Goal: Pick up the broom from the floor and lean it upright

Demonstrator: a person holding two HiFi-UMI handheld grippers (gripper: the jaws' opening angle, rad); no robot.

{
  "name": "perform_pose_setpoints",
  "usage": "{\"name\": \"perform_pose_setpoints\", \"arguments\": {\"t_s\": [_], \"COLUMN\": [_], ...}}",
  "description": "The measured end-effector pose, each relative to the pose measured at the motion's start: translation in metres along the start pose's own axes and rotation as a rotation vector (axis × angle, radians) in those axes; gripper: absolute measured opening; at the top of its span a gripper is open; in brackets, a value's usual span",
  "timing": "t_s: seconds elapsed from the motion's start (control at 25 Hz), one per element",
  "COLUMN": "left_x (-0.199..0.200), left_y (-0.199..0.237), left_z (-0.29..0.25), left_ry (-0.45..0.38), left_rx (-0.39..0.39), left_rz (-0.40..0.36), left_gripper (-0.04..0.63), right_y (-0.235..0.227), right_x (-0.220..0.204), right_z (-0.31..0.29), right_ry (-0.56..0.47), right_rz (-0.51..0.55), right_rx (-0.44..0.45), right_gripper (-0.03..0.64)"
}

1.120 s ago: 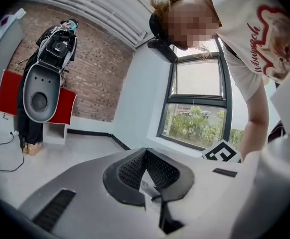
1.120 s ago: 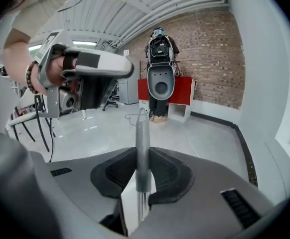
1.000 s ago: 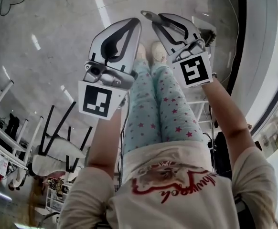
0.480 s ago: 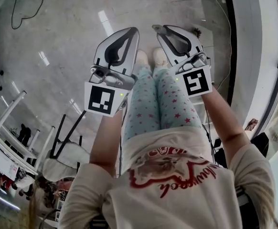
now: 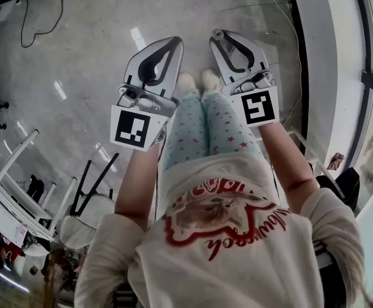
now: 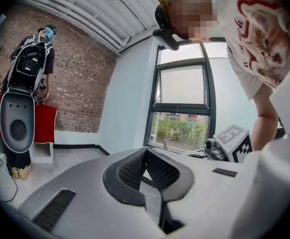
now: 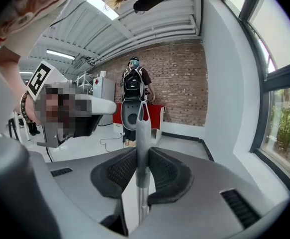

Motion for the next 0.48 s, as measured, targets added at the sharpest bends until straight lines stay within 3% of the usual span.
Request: {"name": "perform_pose_setpoints", "arguments": {"t_s": [0.24,0.48], "left_x": [0.01,0.014], "left_y": [0.004,0.01], "left_z": [0.004,0.009], "left_ry": [-0.017,-0.02], "left_rx": [-0.022,-0.087], "left_rz": [-0.015,-0.067], "left_gripper": [0.021,0.021], "right_y": [0.003,-0.014], "right_x": [0.011,0.022], "right_z": [0.006,0.021], "right_ry": [-0.017,-0.072], "right_rz": [-0.002,-0.064], "right_rx": [-0.058,-0.234], "right_gripper": [0.095,0.095]}}
Point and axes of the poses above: the fingertips, and each gripper's own axes: z backward along the fingers, y to its left, x out of its top, the point moved 4 cm from there along z, backward along the fingers, and after that the axes turned 1 degree about x, right-handed, at the moved point
